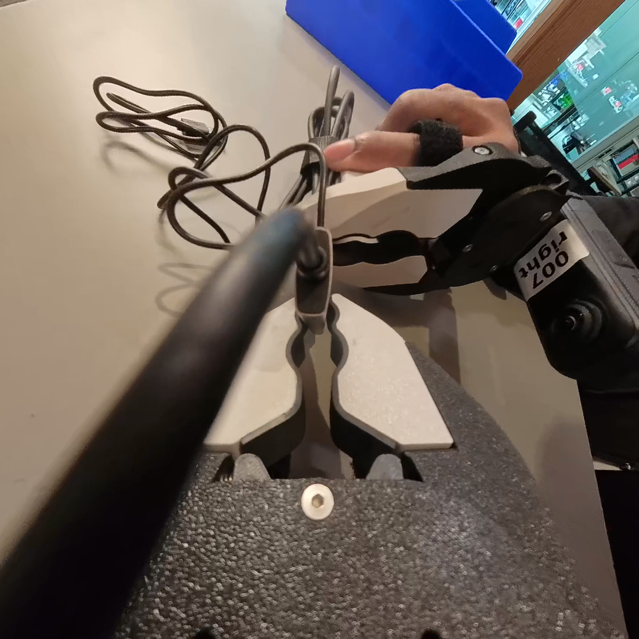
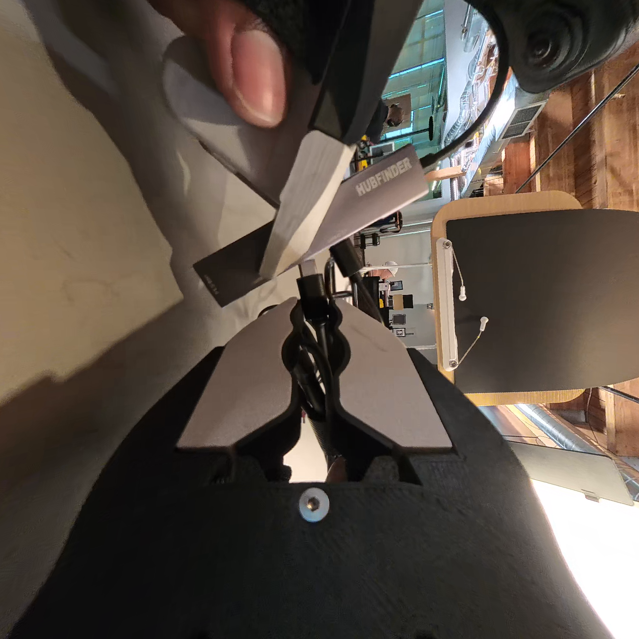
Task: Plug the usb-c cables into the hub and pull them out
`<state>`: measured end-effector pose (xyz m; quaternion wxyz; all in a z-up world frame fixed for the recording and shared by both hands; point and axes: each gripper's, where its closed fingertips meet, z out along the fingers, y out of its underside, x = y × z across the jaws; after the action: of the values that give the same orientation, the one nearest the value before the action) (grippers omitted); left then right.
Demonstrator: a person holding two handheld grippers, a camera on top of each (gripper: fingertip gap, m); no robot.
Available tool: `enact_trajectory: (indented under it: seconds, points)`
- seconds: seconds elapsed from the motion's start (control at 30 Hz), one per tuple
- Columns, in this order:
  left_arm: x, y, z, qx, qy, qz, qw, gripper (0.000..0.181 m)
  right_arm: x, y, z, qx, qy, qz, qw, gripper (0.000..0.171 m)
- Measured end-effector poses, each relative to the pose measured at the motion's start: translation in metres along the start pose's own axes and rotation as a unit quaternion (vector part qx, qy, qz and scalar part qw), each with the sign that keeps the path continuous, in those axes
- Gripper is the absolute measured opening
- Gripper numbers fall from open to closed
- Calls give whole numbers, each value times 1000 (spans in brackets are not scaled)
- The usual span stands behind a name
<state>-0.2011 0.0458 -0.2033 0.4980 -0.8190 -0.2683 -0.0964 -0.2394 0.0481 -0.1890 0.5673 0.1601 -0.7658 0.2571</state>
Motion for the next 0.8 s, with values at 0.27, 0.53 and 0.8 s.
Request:
enact_trajectory:
  seconds: [0.27,0.53,0.8]
  points:
    - [-3,3,1,-9,-8,-10,1000,10,-4,-3,0,-2,-3,-32,999,13]
    - [-1,9,4,-30,-4,-12,999,10,-9,-4,-2,-7,-21,-62,998,13]
    - [11,15,7,-50,25,1,998,10,-12,-8,-13,-14,-60,-107,992,13]
